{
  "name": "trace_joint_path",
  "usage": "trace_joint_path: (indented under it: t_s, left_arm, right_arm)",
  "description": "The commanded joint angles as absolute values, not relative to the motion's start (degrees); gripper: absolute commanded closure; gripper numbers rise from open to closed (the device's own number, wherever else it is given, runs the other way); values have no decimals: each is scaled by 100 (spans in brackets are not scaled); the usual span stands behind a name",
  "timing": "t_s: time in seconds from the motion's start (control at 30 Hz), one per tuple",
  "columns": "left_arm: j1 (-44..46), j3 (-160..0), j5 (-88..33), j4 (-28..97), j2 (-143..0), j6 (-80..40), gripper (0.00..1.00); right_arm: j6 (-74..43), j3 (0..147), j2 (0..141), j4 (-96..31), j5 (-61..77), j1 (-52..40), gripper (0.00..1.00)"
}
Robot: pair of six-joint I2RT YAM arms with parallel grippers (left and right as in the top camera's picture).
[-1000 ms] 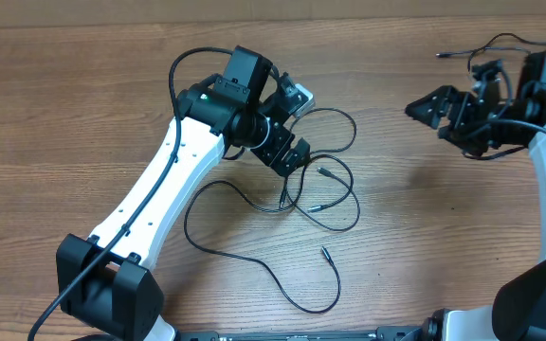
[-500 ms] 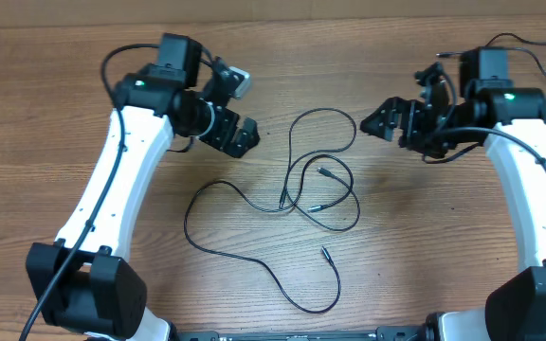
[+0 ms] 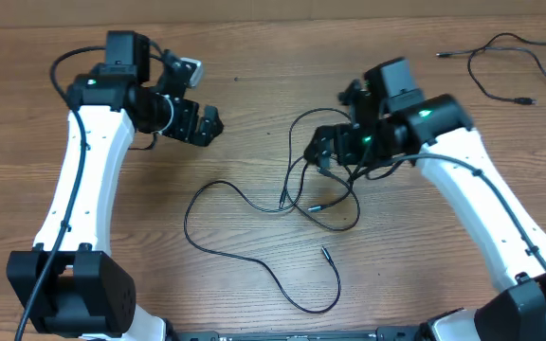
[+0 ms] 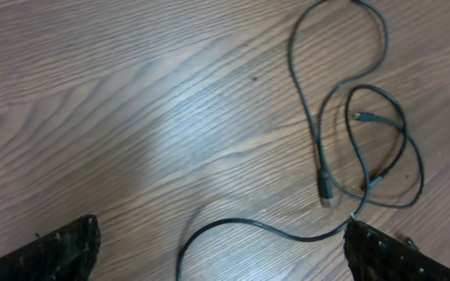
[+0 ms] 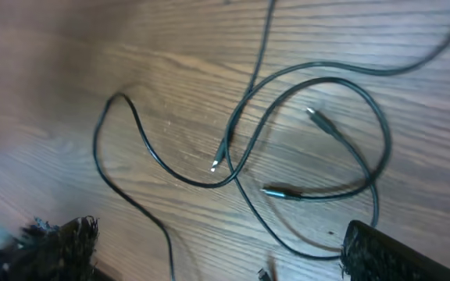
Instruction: Untangle cables
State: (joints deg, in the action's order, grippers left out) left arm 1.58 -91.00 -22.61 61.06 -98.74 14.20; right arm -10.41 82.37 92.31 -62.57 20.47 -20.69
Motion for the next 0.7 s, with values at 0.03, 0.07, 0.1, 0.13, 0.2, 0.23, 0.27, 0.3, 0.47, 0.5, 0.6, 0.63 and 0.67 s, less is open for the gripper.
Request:
trace_joint_path:
  t_s: [0.03, 0.07, 0.1, 0.13, 0.2, 0.23, 0.27, 0.3, 0.47, 0.5, 0.6, 0.63, 0.67]
  left_arm:
    - [143, -9122, -1970, 6128, -9738, 1326, 0]
    - [143, -9122, -1872, 6128, -9738, 1326, 1]
    - [143, -9122, -1811, 6125, -9738, 1326, 0]
    - [143, -9122, -1750, 6121, -9738, 1323, 0]
    - [143, -9122, -1756, 6123, -9738, 1323, 0]
    - [143, -9122, -1756, 6123, -9738, 1323, 0]
    - [143, -9122, -1756, 6121, -9738, 1326, 0]
    - [145, -9122, -1756, 6123, -9738, 1323, 0]
    - [152, -9122, -1741, 6125, -9738, 1326, 0]
    - [152, -9122, -1741, 6123, -9738, 1326, 0]
    - [152, -9122, -1741, 6123, -9738, 1326, 0]
    - [152, -9122, -1741, 6123, -9738, 1326, 0]
    - [152, -9122, -1741, 6123, -9738, 1326, 0]
  right_arm:
    - [-344, 8090, 9220, -6156, 1653, -2550, 0]
    - [-174, 8090, 9247, -6141, 1653, -2641, 0]
    - [45, 8088, 9284, -6130, 1653, -2744, 0]
    - [237, 8088, 9330, -6117, 1656, -2845, 0]
    - [558, 8088, 9404, -6097, 1653, -2995, 0]
    - [711, 8088, 9439, -6082, 1656, -3068, 0]
    - [843, 8082, 9483, -6049, 1653, -3144, 0]
    - [965, 8082, 9531, -6014, 1656, -3218, 0]
    - [1100, 8079, 9837, -5684, 1656, -3527, 0]
    - [1100, 8079, 9889, -5621, 1656, -3562, 0]
    - [1100, 8079, 10125, -5323, 1656, -3649, 0]
    - [1100, 8079, 10245, -5175, 1656, -3684, 0]
    - [1100, 8079, 10300, -5118, 1656, -3701, 0]
